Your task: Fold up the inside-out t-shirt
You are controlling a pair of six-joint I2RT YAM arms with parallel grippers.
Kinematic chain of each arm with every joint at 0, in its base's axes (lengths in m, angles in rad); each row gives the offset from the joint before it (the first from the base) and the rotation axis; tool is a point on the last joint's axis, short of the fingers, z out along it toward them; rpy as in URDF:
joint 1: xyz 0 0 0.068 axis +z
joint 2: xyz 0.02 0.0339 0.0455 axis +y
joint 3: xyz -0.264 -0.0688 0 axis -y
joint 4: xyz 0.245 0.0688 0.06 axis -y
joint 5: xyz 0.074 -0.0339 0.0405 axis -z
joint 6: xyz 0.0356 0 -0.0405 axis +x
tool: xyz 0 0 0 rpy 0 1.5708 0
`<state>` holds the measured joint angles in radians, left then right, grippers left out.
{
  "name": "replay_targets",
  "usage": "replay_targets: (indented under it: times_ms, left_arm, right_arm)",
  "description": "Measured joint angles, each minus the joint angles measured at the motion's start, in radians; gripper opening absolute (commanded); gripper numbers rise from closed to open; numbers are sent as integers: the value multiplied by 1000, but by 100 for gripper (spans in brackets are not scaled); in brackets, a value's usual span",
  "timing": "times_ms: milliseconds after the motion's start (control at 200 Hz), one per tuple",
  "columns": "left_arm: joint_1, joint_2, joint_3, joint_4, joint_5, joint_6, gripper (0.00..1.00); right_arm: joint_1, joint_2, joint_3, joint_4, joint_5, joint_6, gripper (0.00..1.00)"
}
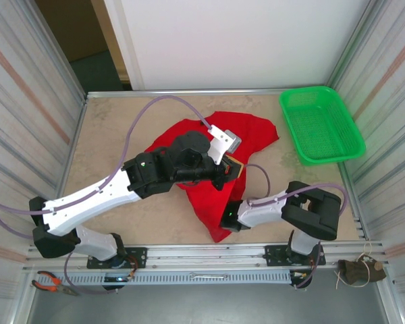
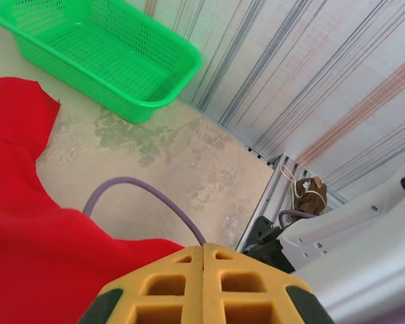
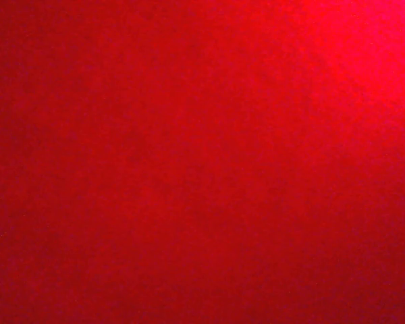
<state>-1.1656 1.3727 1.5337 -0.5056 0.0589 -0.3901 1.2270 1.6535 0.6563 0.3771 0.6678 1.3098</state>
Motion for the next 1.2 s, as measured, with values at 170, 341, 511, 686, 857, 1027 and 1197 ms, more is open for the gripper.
replay_targets:
  times_ms: [170, 341, 511, 686, 857, 1027, 1197]
  left_arm:
    - [0, 0, 0, 0, 8, -4, 0]
    - [-1, 0, 0, 6, 49, -39, 0]
    - [-32, 0, 0, 34, 72, -80, 0]
    - [-99, 1, 6, 56, 80, -110, 0]
    - [-126, 16, 31, 109, 113, -143, 0]
    - [-126, 72, 35, 169, 151, -186, 0]
    - [-143, 127, 81, 164, 181, -224, 0]
  right_arm:
    - [-61, 92, 84, -31, -13, 16, 0]
    - [-222, 164, 178, -29, -85, 10, 0]
    - [-322, 228, 254, -26, -145, 3, 0]
    - [-385, 261, 283, -18, -207, 8, 0]
    - [-448, 292, 283, 19, -281, 11, 0]
    - [-464, 314, 299, 67, -328, 10, 2]
    - [-496, 362, 386, 84, -365, 21, 15]
